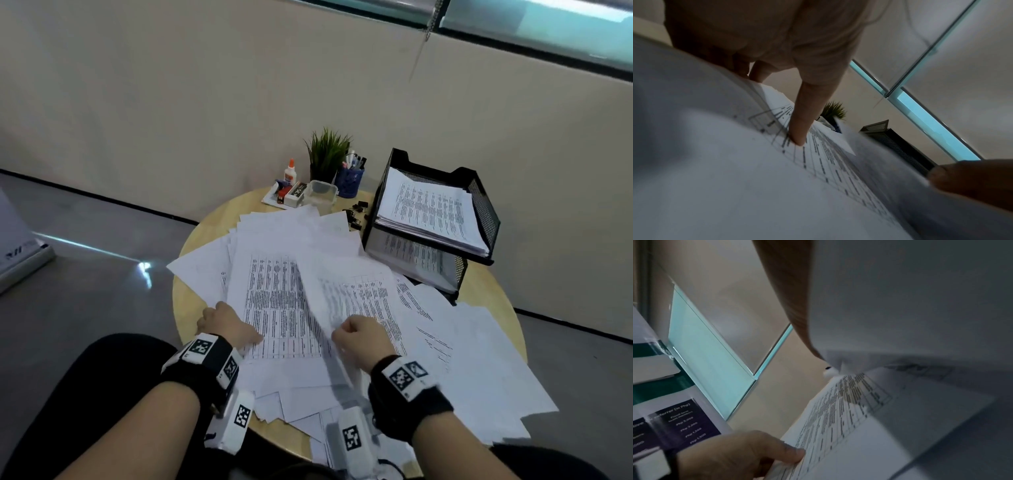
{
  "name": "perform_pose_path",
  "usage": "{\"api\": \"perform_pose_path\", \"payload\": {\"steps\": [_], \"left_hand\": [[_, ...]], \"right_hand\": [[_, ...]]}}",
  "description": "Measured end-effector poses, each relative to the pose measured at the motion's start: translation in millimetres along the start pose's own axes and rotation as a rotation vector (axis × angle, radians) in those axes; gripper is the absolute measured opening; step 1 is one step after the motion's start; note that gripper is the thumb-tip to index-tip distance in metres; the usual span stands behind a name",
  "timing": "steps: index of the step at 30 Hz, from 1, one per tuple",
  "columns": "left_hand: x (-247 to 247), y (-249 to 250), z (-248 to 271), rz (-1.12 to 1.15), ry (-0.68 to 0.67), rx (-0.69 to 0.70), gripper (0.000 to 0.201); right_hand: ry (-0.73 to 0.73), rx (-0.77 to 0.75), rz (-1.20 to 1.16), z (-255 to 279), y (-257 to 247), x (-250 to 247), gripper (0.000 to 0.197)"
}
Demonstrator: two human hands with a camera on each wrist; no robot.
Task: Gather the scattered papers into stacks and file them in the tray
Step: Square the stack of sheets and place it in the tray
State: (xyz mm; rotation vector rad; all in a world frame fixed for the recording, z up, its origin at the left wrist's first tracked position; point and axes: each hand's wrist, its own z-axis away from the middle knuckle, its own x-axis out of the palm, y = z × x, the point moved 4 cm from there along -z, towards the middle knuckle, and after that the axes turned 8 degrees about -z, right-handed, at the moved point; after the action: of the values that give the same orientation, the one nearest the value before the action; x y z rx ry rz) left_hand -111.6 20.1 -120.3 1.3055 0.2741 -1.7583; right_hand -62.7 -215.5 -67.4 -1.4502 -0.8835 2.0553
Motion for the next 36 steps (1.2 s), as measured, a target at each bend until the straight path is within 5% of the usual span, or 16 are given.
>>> {"api": "perform_pose_path", "payload": {"steps": [3, 9, 13, 18, 22, 26, 31, 34, 36], "left_hand": [[-0.9, -0.8, 3.2, -0.023, 0.033, 0.014, 0.089], [-1.7, 5.2, -1.0, -0.003, 0.053, 0.035, 0.078], [0.5, 12.3, -1.2, -0.030, -0.018, 0.046, 0.080], [11.4, 21.2, 6.5, -0.037, -0.135, 0.118, 0.084], [8.8, 21.2, 10.7, -0.026, -0.057, 0.158, 0.054], [8.2, 25.8, 14.4, 0.162, -0.148, 0.259, 0.012], [9.8, 31.0, 18.0, 0.324, -0.133, 0.313, 0.035], [10.2, 32.2, 21.2, 0.401, -0.148, 0.292, 0.044], [10.1, 28.9, 17.2, 0.396, -0.115, 0.236, 0.039]], "right_hand": [[0.013, -0.003, -0.025, -2.9, 0.3, 1.4, 0.011], [0.255, 0.253, 0.122, -21.3, 57.4, -57.1, 0.071], [0.169, 0.393, 0.314, -22.7, 91.1, -68.8, 0.104], [0.066, 0.374, 0.258, -26.7, 95.5, -59.2, 0.091], [0.057, 0.364, 0.369, -25.2, 90.6, -52.1, 0.084], [0.061, 0.258, 0.310, -20.1, 81.4, -47.1, 0.047], [-0.063, 0.202, 0.131, -18.1, 69.3, -42.2, 0.030], [-0.084, 0.212, 0.181, -18.1, 67.0, -39.0, 0.062], [-0.053, 0.196, 0.212, -19.1, 68.1, -37.5, 0.054]]}}
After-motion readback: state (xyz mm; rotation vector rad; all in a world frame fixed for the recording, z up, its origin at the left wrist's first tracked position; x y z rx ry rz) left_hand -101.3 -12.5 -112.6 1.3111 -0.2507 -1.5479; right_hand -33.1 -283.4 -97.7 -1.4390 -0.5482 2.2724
